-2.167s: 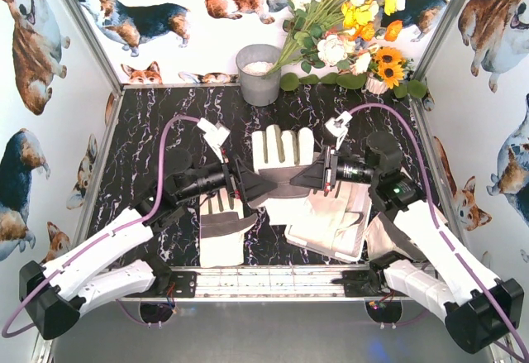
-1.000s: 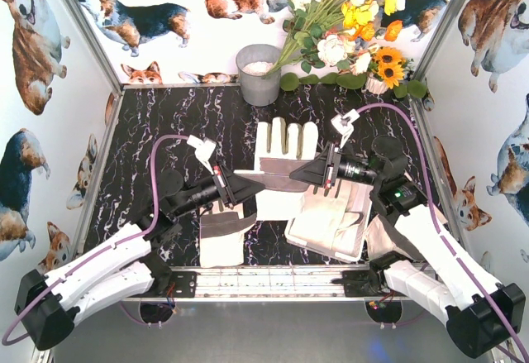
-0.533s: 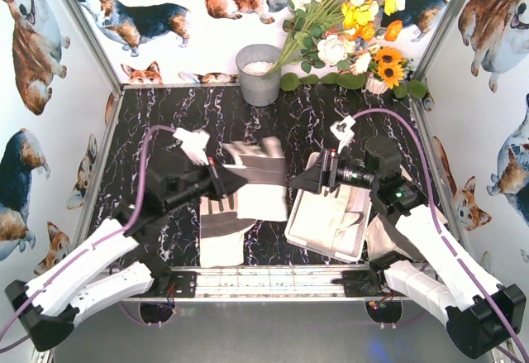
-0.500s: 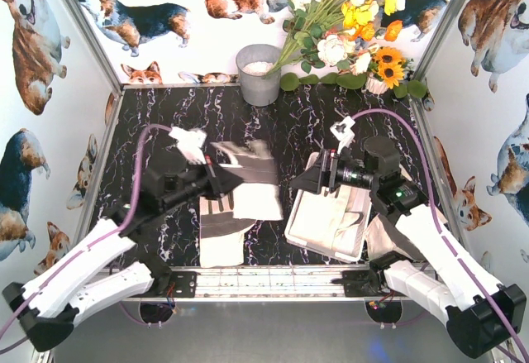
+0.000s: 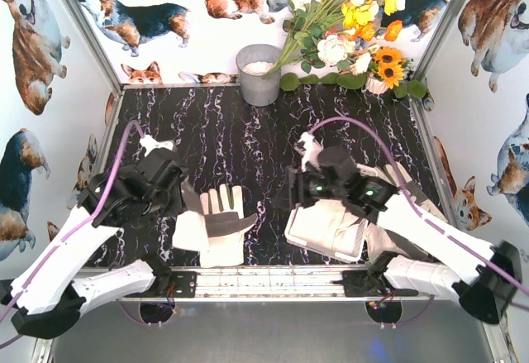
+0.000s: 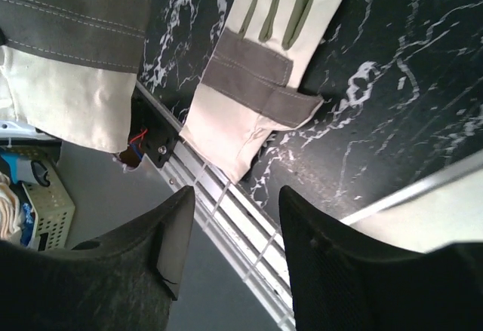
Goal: Put the gloves into the storage basket
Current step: Pair the glove with the glove.
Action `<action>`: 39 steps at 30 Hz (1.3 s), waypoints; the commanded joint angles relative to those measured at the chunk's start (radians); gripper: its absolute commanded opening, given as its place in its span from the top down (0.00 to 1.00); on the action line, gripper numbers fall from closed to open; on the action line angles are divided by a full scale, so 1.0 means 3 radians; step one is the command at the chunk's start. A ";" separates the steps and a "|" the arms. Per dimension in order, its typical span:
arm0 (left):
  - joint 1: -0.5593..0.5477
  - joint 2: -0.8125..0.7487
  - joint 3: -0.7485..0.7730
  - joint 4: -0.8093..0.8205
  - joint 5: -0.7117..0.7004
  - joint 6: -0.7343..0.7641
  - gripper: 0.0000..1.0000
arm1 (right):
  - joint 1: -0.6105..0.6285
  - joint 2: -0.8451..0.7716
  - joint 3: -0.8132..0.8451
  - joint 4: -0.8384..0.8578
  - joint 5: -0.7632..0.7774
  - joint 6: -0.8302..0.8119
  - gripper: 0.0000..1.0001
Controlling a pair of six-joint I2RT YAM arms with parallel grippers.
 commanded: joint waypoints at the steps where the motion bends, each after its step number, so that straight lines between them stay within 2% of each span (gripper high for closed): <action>1: 0.0018 0.0186 0.0032 -0.0491 -0.0040 0.0057 1.00 | 0.0369 0.0293 -0.0029 0.0522 0.0302 0.0292 0.54; 4: 0.0018 0.0394 -0.0037 -0.0490 -0.0037 0.0098 1.00 | 0.0609 0.0641 -0.0018 0.0800 0.0421 0.0435 0.60; 8: 0.0013 0.0646 -0.0065 -0.0479 -0.0076 0.0107 1.00 | 0.0789 0.1087 0.0111 0.1016 0.0474 0.0486 0.64; 17: -0.0038 0.0828 -0.0349 -0.0142 -0.0023 0.0028 1.00 | 0.0812 0.2001 0.0271 0.1403 0.0425 0.0525 0.67; 22: -0.0174 0.0914 -0.0465 -0.0033 -0.0151 -0.0119 1.00 | 0.0789 0.2385 0.0264 0.1676 0.0178 0.0640 0.70; 31: -0.0549 0.1363 -0.0241 -0.0362 -0.0749 -0.0462 1.00 | 0.0676 0.2602 0.0189 0.1608 0.0273 0.0725 0.76; 39: -0.0660 0.1491 -0.0098 -0.0434 -0.0794 -0.0513 1.00 | 0.0417 0.2367 -0.0078 0.1543 0.0273 0.0653 0.76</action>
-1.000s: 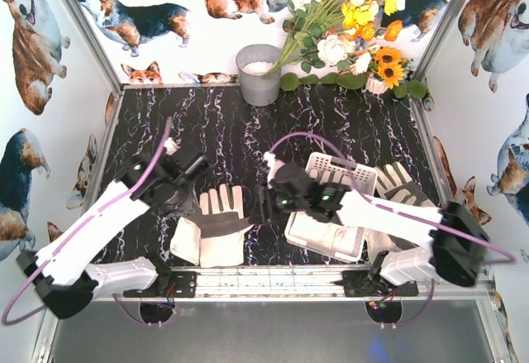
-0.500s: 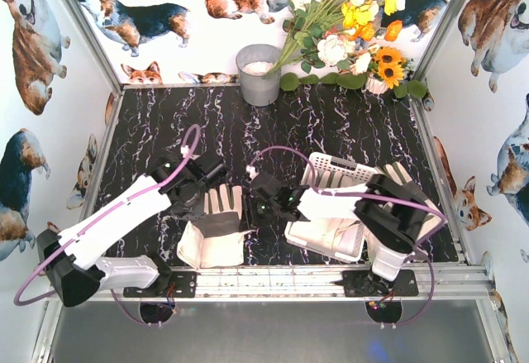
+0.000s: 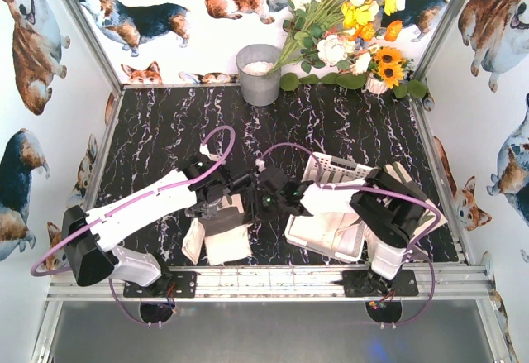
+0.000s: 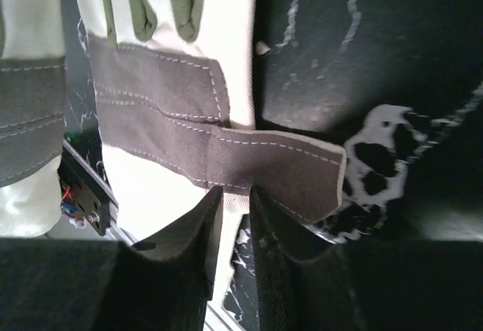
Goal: Put the gloves into the storage basket
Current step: Pair the glove with the glove.
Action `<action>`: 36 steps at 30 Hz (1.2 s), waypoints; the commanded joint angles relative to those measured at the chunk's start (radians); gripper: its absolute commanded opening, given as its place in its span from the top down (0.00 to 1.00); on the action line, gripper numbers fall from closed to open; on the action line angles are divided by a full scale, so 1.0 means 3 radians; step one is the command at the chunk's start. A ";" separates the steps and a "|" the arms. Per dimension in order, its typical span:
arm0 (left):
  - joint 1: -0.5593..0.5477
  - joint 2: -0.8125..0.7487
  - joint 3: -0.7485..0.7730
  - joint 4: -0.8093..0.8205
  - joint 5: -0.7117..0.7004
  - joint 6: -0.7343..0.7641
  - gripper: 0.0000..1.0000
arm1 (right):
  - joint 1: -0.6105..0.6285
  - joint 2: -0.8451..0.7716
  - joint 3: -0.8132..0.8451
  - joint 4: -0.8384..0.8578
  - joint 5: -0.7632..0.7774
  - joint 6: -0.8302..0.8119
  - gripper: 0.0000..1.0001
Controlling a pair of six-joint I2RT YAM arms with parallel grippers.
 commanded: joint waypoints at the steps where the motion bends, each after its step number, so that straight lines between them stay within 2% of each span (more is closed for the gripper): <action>1: -0.0022 0.0017 0.0130 -0.0124 -0.0141 -0.0077 1.00 | -0.0115 -0.0158 -0.0126 -0.0062 0.0134 -0.0116 0.76; 15: -0.0099 0.0019 -0.0115 -0.0043 -0.0050 -0.0376 1.00 | -0.0119 -0.0317 -0.0105 -0.0137 0.0209 -0.0152 0.75; 22: -0.0148 0.0069 -0.0292 0.0562 0.0192 -0.0441 1.00 | -0.0105 -0.0300 -0.0247 0.0023 0.0218 0.0069 0.76; 30: -0.0322 0.0536 -0.0166 0.0802 0.0246 -0.0440 1.00 | -0.0093 -0.0344 -0.0344 0.0155 0.0173 0.0162 0.76; 36: -0.0336 0.0594 -0.0309 0.1255 0.0363 -0.0424 1.00 | -0.0093 -0.0371 -0.0367 0.0235 0.0123 0.0174 0.76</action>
